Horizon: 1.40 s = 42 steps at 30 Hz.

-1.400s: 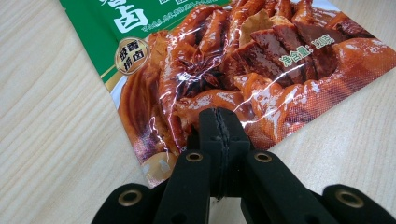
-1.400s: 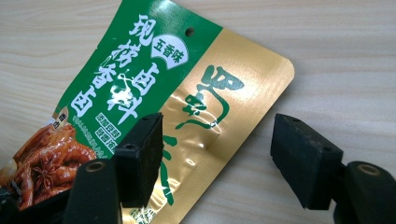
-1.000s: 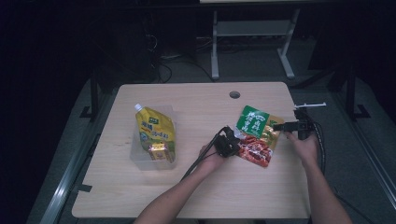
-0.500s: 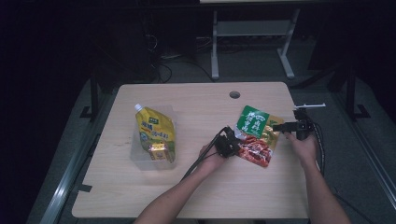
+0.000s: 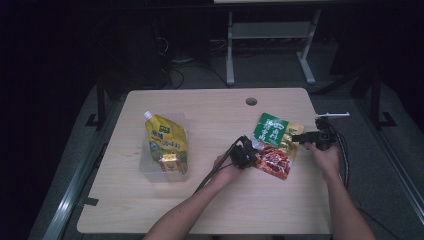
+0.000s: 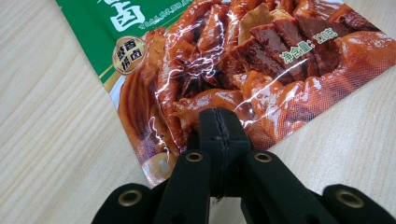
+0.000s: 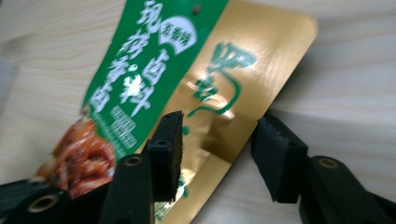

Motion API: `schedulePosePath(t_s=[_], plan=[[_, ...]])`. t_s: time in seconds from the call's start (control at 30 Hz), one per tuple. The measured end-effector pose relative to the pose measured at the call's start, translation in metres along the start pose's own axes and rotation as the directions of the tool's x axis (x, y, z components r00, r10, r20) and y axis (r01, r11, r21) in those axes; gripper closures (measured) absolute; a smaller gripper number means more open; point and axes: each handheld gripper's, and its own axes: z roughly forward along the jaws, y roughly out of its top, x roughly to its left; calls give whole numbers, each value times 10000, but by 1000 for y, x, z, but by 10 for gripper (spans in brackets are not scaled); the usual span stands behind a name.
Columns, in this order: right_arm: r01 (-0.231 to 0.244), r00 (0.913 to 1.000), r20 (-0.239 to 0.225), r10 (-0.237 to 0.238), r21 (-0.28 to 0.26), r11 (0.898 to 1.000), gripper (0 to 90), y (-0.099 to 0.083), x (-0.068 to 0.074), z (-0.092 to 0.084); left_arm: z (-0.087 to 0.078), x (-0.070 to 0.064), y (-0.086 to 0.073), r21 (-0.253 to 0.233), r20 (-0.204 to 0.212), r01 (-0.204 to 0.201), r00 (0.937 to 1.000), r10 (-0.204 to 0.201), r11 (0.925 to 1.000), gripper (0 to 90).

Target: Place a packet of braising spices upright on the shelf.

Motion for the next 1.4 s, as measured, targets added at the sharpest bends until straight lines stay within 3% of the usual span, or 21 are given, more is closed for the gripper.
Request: schedulePosePath(t_s=[0.3, 0.57, 0.73, 0.77, 0.9, 1.4], plan=[[339, 9959, -849, -307, 362, 9988, 584, -1, 4, 5, 0, 0, 0, 28, -49, -69, 10000, 69, 10000, 897], [164, 9912, -1318, -74, 674, 9976, 628, -2, 5, 11, 0, -1, 1, 66, -12, -65, 10000, 65, 10000, 897], [428, 9931, -1122, -349, 689, 9967, 675, -2, 9, 13, 0, -1, 1, 57, -5, -51, 10000, 51, 10000, 897], [711, 9948, -773, -662, 630, 9955, 705, -2, 13, 13, 0, -1, 1, 69, -7, -49, 10000, 49, 10000, 897], [898, 9954, -378, -880, 481, 9948, 727, -3, 18, 14, 0, -1, 1, 44, -20, -49, 10000, 49, 10000, 897], [1242, 9916, 293, -1262, 610, 9904, 824, -3, 24, 16, 1, -2, 2, 118, -46, -129, 9999, 130, 9998, 897]])
